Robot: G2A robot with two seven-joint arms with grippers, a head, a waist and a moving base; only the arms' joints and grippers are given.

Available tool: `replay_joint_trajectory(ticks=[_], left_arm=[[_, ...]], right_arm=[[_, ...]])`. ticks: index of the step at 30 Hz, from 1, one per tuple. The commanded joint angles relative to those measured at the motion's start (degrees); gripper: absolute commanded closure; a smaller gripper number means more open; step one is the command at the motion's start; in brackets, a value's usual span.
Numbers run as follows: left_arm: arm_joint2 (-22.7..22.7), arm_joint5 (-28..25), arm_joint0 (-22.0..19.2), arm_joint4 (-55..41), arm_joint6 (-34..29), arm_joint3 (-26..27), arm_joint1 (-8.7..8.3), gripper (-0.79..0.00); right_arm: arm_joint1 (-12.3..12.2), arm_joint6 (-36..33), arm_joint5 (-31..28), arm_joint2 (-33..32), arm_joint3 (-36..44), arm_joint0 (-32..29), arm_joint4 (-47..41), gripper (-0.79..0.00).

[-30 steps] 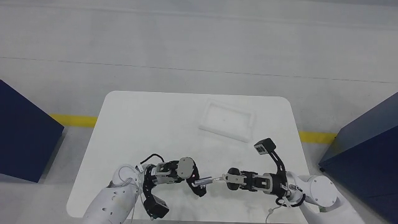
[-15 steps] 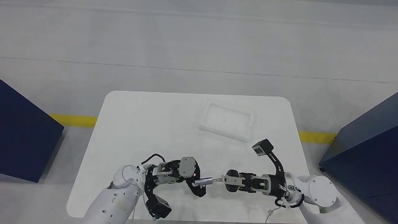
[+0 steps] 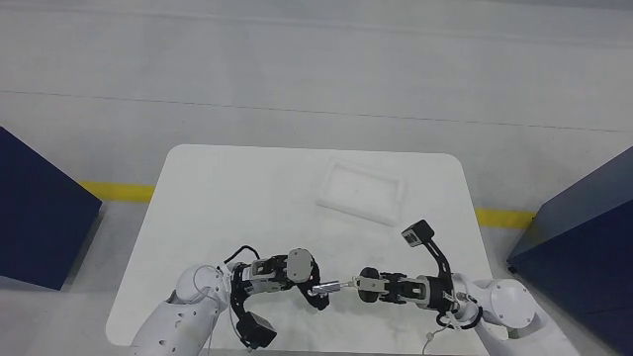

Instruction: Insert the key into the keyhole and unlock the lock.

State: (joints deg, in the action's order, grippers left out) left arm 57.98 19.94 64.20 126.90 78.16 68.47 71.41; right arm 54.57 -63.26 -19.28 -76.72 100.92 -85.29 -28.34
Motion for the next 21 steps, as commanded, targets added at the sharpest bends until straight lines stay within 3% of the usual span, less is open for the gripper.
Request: replay_joint_trajectory(ticks=[1,21], left_arm=[[0.05,0.24,0.09,0.22,-0.29,0.23,-0.07,0.0],[0.64,2.92,0.91,2.35,-4.37,1.6,-0.64,0.0]], right_arm=[[0.01,0.01,0.26,0.14,-0.05,0.07,0.13,0.0],[0.28,0.62,2.74,2.06,0.04,0.81,0.45,0.0]])
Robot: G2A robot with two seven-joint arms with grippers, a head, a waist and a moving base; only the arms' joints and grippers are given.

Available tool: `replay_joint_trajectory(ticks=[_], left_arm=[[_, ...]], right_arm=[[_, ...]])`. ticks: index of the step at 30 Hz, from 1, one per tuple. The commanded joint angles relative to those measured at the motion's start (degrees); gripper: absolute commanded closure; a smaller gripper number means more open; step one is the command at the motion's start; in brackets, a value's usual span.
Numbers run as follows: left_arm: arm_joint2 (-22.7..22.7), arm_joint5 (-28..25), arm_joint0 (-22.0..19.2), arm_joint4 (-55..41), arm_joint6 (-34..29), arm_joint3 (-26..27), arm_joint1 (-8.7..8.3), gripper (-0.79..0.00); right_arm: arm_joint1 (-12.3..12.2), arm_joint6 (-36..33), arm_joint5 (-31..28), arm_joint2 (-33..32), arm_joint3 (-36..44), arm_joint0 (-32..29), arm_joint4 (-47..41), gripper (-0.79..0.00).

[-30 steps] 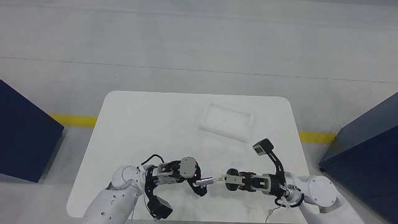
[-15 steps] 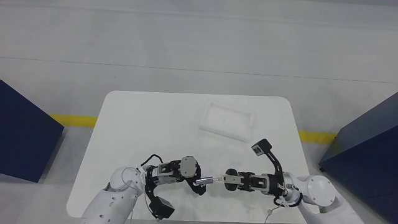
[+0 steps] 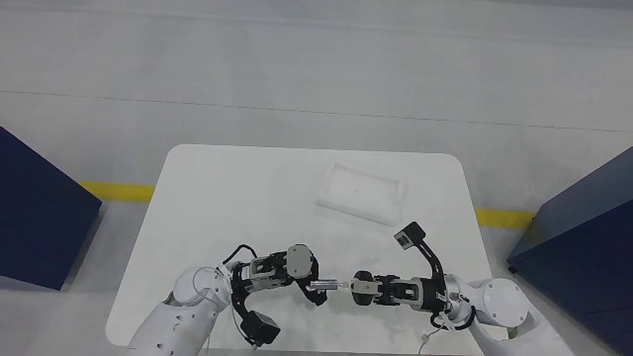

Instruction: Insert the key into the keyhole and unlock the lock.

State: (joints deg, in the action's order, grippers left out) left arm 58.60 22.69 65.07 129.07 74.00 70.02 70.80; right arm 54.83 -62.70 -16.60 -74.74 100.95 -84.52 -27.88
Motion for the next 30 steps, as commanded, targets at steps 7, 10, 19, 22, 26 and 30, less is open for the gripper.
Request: replay_joint_trajectory(ticks=[7,10,19,22,26,30], left_arm=[[0.13,0.69,0.22,1.03,-1.19,0.45,-0.22,0.0],[0.16,0.71,0.23,1.71,-1.58,0.59,-0.33,0.0],[0.12,0.92,0.36,2.82,-3.06,0.86,-0.55,0.0],[0.34,1.31,0.5,3.15,-4.06,1.01,-0.64,0.0],[0.99,2.69,0.91,3.95,-6.33,1.36,-0.8,0.0],[1.89,4.01,1.62,4.48,-8.77,2.03,-1.0,0.0]], right_arm=[[0.14,0.91,0.14,0.37,0.05,0.35,-0.17,0.0],[0.18,1.29,0.22,0.45,0.05,0.48,-0.09,0.0],[0.33,1.52,1.51,1.62,0.14,1.03,1.07,0.0],[0.41,1.77,2.12,2.17,0.2,1.19,1.33,0.0],[0.5,2.63,2.69,2.55,0.26,1.23,1.43,0.0],[0.57,4.76,2.71,2.36,0.5,0.9,2.11,0.0]])
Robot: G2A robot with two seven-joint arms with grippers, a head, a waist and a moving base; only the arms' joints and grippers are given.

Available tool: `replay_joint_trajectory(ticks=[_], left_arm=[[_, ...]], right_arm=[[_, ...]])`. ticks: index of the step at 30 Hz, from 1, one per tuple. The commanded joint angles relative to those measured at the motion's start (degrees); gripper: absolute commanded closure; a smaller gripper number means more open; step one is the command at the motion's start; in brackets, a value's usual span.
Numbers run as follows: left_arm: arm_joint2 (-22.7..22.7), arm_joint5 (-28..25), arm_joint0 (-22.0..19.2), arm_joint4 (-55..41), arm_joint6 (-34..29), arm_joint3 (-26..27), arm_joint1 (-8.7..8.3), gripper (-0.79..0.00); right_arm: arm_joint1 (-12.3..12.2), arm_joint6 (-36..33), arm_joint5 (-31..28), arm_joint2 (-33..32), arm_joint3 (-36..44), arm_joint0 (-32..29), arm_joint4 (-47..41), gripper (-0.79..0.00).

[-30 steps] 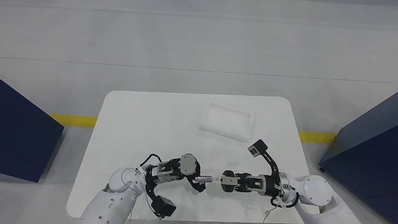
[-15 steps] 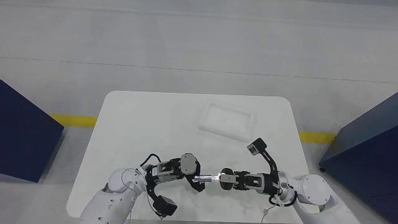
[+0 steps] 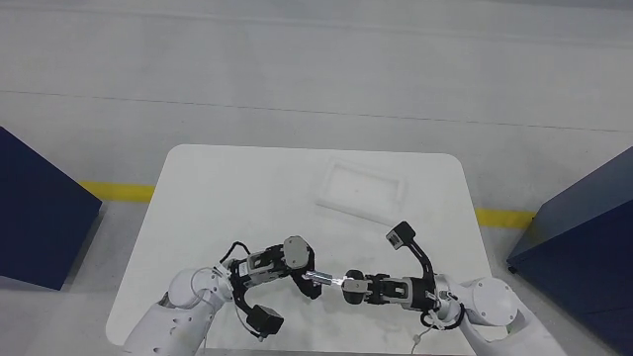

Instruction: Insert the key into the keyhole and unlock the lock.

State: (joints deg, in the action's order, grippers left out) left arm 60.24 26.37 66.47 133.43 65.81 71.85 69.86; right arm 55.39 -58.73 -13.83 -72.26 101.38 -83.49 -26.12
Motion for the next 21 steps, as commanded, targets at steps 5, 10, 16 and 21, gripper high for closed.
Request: replay_joint_trajectory(ticks=[5,10,16,21], left_arm=[[0.93,1.18,1.0,0.16,-1.56,1.2,-0.27,0.0],[0.95,1.12,1.21,0.3,-1.79,1.66,-0.37,0.0],[0.9,1.16,1.3,0.3,-2.05,1.76,-0.44,0.0],[0.96,1.23,1.43,0.22,-2.6,1.81,-0.49,0.0]], right_arm=[[0.09,3.43,-0.03,-0.39,0.03,-0.52,1.45,0.0],[0.21,3.62,0.12,-0.19,-0.09,-0.49,0.54,0.0],[0.32,2.69,-0.05,-0.01,-0.75,0.04,-0.56,-0.785],[0.32,2.09,-0.71,-0.62,-1.45,0.3,-1.28,-0.782]])
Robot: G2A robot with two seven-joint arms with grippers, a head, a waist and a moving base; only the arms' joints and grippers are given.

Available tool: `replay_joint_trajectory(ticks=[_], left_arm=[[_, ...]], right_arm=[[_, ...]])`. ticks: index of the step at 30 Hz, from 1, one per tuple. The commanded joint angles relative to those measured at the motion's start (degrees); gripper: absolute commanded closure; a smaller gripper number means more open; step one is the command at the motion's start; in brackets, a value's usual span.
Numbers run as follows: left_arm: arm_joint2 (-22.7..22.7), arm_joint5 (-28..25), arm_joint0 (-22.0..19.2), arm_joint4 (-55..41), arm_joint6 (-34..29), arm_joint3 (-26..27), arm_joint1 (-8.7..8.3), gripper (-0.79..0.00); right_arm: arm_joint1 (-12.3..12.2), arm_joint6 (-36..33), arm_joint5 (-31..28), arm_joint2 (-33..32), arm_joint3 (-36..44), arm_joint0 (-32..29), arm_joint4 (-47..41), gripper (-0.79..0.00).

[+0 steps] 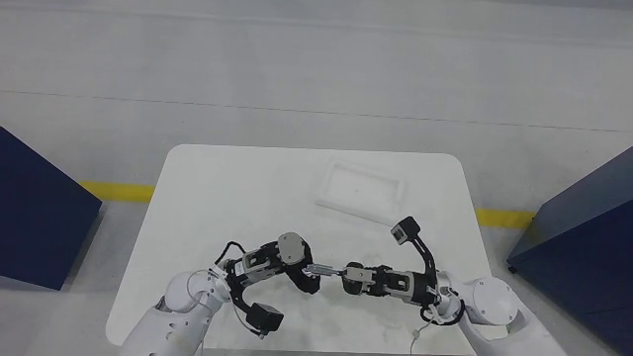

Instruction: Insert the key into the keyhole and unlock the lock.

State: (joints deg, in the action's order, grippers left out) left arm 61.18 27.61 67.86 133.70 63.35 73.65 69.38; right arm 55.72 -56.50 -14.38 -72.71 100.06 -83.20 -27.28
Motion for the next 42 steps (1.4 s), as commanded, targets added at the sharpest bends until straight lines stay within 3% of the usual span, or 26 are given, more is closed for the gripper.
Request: replay_joint_trajectory(ticks=[1,3,4,7,15,29,37,42], left_arm=[[0.05,0.0,0.06,-0.13,-0.18,0.03,-0.02,0.0],[0.09,-0.02,0.11,-0.17,-0.31,0.02,-0.05,0.0],[0.13,0.02,0.12,-0.19,-0.38,0.02,-0.07,0.0],[0.2,-0.04,0.17,-0.37,-0.48,0.0,-0.11,0.0],[0.27,-0.21,0.25,-0.41,-0.87,-0.01,-0.2,0.0],[-0.01,-0.47,0.04,-0.5,-1.15,-0.27,-0.25,0.0],[-0.15,-0.61,-0.01,-0.44,-1.35,-0.37,-0.29,0.0],[-0.17,-0.37,-0.03,-0.09,-1.46,-0.36,-0.34,0.0]], right_arm=[[-0.03,-0.21,-0.34,-0.37,-0.31,0.0,-0.19,-0.757],[-0.05,-0.47,-0.65,-0.69,-0.58,-0.07,-0.45,-0.637],[-0.06,-0.52,-0.84,-0.87,-0.7,-0.12,-0.53,-0.52],[-0.1,-0.77,-1.4,-1.26,-1.05,-0.37,-0.49,-0.366],[-0.17,-1.48,-2.65,-2.12,-1.78,-1.07,-0.78,-0.314],[-0.04,-1.82,-2.75,-1.86,-2.15,-0.83,-0.53,-0.083],[0.14,-1.74,-2.52,-1.1,-2.36,-0.28,-0.18,0.0],[0.24,-1.67,-2.42,-0.67,-2.36,0.06,0.18,0.0]])
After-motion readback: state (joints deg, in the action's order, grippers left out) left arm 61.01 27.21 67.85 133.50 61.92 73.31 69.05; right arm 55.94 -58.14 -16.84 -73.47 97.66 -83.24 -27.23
